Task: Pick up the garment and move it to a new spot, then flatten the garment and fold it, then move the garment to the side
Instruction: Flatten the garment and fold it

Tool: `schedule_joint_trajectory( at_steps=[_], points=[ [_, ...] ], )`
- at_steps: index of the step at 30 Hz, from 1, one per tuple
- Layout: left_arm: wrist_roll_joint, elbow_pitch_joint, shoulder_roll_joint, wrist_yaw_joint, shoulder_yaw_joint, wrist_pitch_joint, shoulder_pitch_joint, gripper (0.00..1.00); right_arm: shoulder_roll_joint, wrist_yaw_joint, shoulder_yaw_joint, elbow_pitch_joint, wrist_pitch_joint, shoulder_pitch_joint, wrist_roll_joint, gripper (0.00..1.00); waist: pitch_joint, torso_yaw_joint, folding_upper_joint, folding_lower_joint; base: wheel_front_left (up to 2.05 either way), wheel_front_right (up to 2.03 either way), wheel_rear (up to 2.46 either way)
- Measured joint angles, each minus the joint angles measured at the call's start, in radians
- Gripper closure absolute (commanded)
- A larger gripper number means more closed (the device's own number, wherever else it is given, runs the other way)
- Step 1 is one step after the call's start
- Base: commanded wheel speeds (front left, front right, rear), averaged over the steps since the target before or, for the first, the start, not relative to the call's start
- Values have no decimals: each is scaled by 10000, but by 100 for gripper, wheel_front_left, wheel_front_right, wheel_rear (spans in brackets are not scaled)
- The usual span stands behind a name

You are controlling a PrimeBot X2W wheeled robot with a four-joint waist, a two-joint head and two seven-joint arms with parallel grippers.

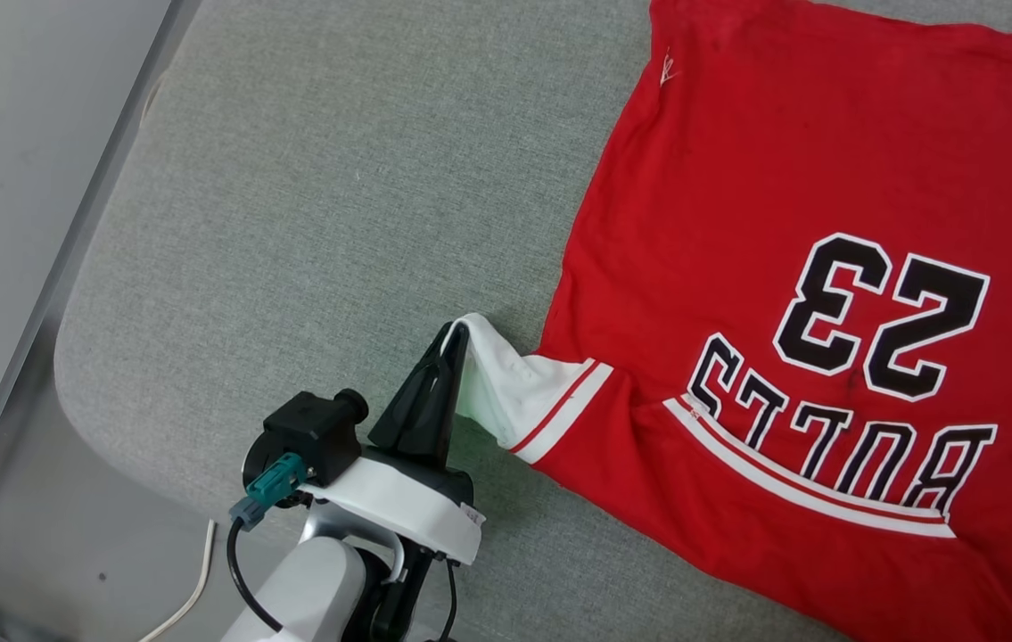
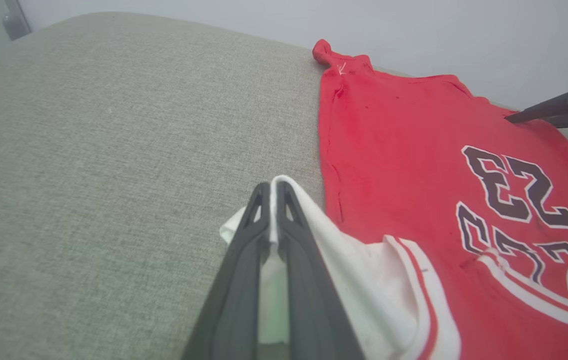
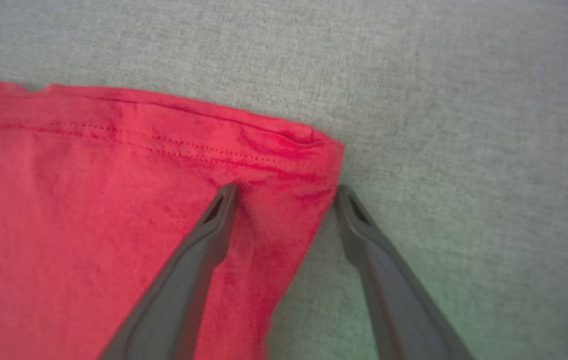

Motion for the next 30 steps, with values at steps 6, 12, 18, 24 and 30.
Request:
schedule_joint_trajectory(
  at_steps=[6, 12, 18, 24, 30],
  points=[
    [71, 142, -94, -58, 104, -6, 8, 100, 48, 2, -324, 169, 943, -40, -35, 100, -89, 17, 0, -3, 0, 0, 0],
    [130, 366, -136, -102, 144, -10, 39, 100, 107, 2, -424, -2, 905, 151, -215, 100, -319, 38, 0, -1, 0, 0, 0],
    [63, 658, -31, -35, 382, -21, 349, 100, -79, 8, -159, -410, 746, 688, -198, 100, -885, -125, 0, -1, 0, 0, 0],
    [-46, 876, 288, 192, 640, 17, 798, 100, -357, 6, 104, -1124, 514, 1963, 477, 100, -1666, -629, 1, -1, 0, 0, 0],
    [-219, 1030, 679, 303, 803, 247, 1285, 100, -345, 6, 25, -2420, 244, 4016, 1214, 100, -2451, -1446, 0, -1, 0, 0, 0]
  ],
)
